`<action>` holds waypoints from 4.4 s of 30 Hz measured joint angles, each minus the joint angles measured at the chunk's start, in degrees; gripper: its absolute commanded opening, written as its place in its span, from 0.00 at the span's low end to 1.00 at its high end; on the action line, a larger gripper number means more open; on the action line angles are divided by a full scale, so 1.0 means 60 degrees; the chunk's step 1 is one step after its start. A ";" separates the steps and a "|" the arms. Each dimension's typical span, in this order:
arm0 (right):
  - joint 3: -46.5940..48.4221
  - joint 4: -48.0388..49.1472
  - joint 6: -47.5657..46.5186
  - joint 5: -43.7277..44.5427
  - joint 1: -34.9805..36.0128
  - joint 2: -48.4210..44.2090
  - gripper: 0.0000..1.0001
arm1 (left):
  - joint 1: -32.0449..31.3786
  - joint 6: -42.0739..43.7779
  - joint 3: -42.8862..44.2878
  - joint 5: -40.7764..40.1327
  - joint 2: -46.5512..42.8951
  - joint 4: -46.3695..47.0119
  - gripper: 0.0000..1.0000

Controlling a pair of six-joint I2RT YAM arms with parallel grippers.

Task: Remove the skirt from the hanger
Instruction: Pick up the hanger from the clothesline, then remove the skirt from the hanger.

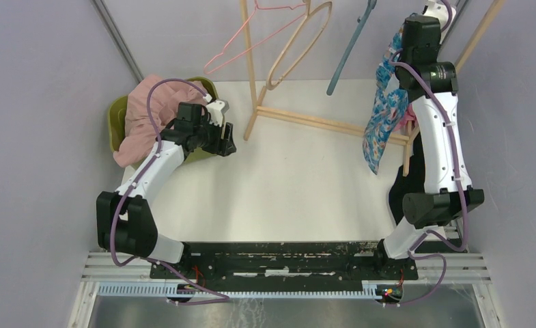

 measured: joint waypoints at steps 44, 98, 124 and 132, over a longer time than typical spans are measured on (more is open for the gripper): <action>-0.6306 0.3898 -0.2754 -0.0790 0.0098 -0.4000 0.01 | -0.0015 -0.0007 0.0015 0.0262 0.0568 0.0022 0.71; -0.6091 -0.2361 -0.0310 -0.7963 0.3544 -0.6590 0.01 | -0.3785 -0.5621 -0.0193 0.3169 0.1483 0.8258 0.11; -0.7424 -0.1636 -0.0973 -0.7858 0.3599 -0.6863 0.01 | -0.2076 -0.3610 0.4299 0.3956 0.3417 0.3701 0.12; -0.6798 -0.2637 -0.1333 -0.7497 0.3595 -0.6863 0.01 | -0.1960 -0.3173 0.4626 0.5096 0.4969 0.3213 0.12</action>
